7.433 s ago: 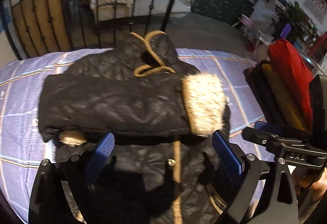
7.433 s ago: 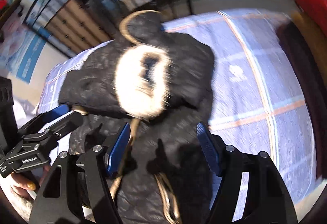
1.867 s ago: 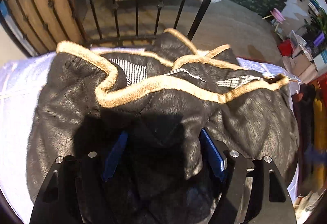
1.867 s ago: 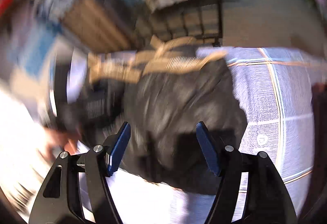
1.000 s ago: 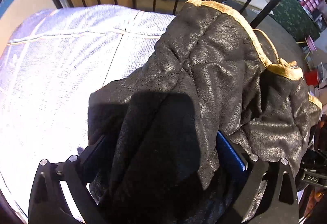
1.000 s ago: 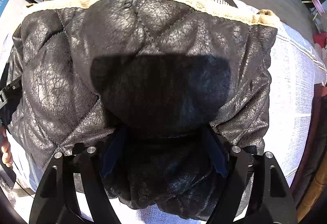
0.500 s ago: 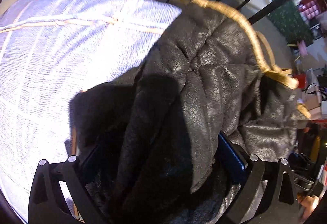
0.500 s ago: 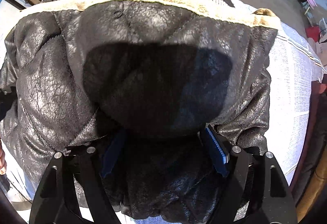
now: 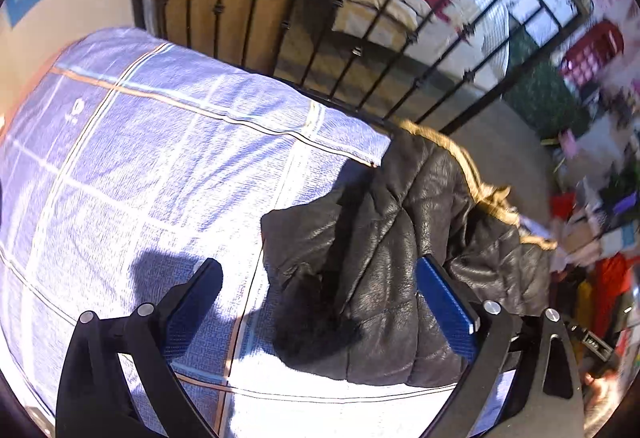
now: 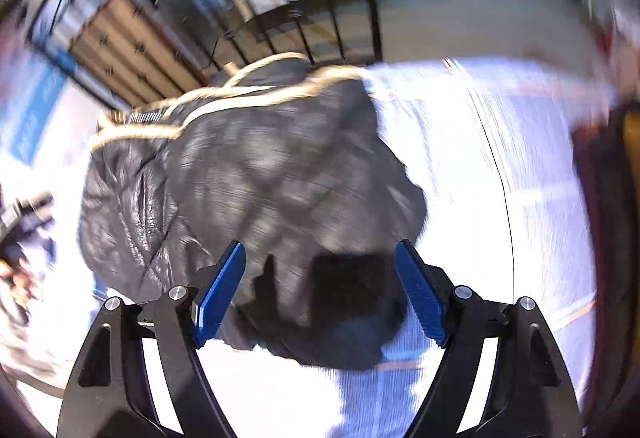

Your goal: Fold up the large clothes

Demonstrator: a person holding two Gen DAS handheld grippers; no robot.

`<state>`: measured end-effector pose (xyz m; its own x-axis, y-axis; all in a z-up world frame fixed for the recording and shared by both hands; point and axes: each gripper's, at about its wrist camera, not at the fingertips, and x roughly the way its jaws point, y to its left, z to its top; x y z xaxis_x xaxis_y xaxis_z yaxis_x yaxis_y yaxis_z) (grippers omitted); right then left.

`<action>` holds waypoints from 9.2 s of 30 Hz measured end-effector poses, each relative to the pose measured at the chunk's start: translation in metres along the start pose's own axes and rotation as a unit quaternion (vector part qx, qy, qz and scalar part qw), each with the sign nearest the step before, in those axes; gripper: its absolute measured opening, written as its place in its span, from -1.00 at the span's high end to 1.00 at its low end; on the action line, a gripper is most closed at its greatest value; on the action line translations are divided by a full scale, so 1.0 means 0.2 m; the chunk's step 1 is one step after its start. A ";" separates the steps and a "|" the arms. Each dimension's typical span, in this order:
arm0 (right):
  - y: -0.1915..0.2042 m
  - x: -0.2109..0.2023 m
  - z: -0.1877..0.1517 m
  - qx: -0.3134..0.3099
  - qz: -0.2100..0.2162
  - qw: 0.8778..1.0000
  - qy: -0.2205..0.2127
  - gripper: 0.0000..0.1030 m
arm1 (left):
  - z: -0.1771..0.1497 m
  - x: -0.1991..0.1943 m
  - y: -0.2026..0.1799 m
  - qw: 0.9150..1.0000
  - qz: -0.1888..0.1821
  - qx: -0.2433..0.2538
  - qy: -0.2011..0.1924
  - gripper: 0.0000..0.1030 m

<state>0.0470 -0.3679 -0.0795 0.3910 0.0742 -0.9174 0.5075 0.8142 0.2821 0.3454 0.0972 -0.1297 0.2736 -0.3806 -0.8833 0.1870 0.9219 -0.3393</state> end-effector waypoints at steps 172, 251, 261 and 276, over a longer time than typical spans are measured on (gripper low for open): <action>2.52 0.06 -0.86 -0.551 0.040 0.830 0.076 -0.78 | -1.22 -1.24 0.49 0.924 0.250 -0.287 -0.026 -0.88; 2.52 0.06 -0.89 -0.570 0.044 0.818 0.062 -0.78 | -1.20 -1.25 0.45 0.920 0.288 -0.263 -0.028 -0.88; 2.52 0.05 -0.90 -0.574 0.045 0.815 0.061 -0.78 | -1.20 -1.25 0.45 0.920 0.288 -0.263 -0.027 -0.88; 2.53 0.05 -0.91 -0.577 0.045 0.813 0.062 -0.78 | -1.19 -1.25 0.44 0.919 0.304 -0.249 -0.034 -0.88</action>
<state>0.1673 0.1488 0.0034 0.2706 0.1617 -0.9490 -0.6051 0.7953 -0.0371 0.0692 0.2906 -0.0145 0.2463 0.2268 -0.9423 -0.4705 0.8780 0.0883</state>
